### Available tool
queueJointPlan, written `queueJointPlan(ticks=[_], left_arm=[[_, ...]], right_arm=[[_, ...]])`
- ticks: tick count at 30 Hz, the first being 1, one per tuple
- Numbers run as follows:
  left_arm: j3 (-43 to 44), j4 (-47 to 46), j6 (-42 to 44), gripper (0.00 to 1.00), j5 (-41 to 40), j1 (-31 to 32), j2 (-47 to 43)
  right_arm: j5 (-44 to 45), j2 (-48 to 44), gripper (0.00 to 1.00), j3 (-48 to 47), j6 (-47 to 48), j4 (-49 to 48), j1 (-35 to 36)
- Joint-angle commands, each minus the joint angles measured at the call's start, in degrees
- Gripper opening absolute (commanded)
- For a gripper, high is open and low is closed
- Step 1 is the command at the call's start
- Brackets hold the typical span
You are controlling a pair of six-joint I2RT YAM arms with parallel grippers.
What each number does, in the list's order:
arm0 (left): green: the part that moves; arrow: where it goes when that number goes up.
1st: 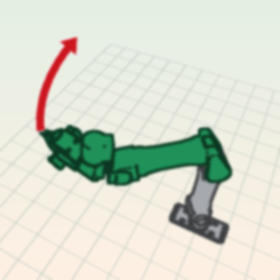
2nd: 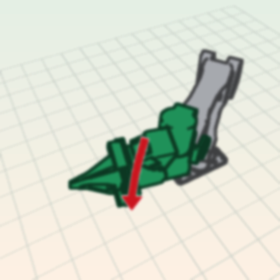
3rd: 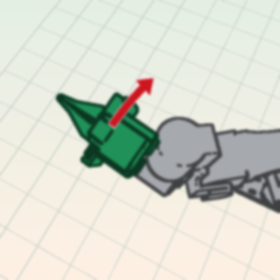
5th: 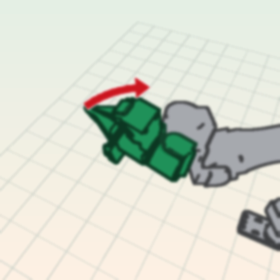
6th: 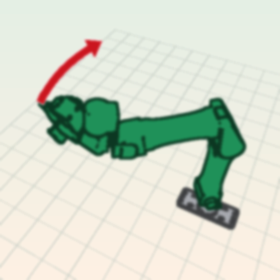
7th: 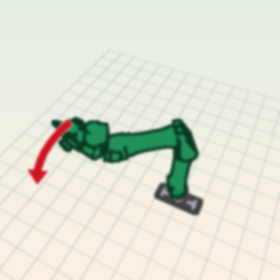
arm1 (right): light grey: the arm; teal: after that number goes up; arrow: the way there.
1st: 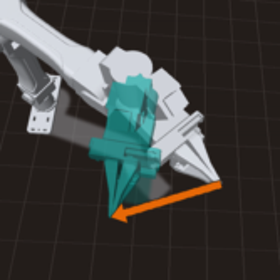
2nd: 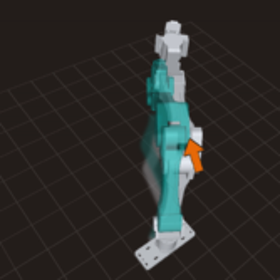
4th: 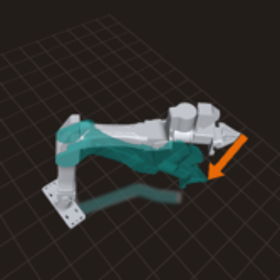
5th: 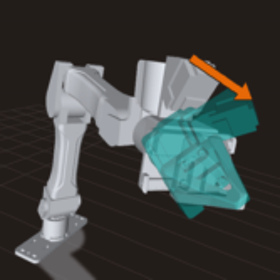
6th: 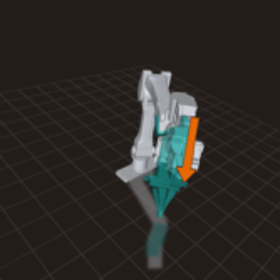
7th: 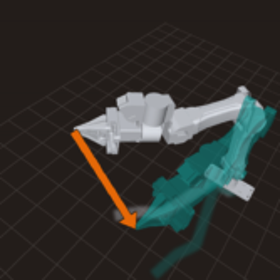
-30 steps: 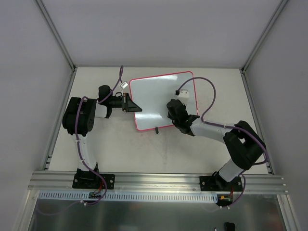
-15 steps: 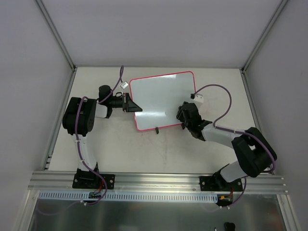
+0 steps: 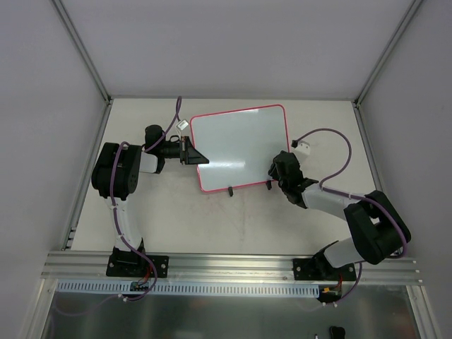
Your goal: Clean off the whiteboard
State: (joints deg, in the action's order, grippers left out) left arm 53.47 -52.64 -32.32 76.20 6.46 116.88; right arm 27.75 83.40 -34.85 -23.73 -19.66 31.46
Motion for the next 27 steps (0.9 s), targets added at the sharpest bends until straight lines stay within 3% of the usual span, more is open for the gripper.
queueJointPlan(ticks=[1, 13, 27], left_arm=[[-0.74, -0.18, 6.21, 0.0, -2.9, 0.66, 0.19], [-0.83, -0.27, 6.3, 0.0, -2.82, 0.66, 0.19], [-0.91, -0.36, 6.21, 0.0, -2.73, 0.66, 0.19]], right_arm=[[8.55, 2.39, 0.0, 1.54, -0.71, 10.25, -2.2], [-0.24, 5.63, 0.0, 0.49, 0.17, -2.31, 3.51], [-1.65, 9.95, 0.0, -6.19, 1.05, -5.83, 10.55]])
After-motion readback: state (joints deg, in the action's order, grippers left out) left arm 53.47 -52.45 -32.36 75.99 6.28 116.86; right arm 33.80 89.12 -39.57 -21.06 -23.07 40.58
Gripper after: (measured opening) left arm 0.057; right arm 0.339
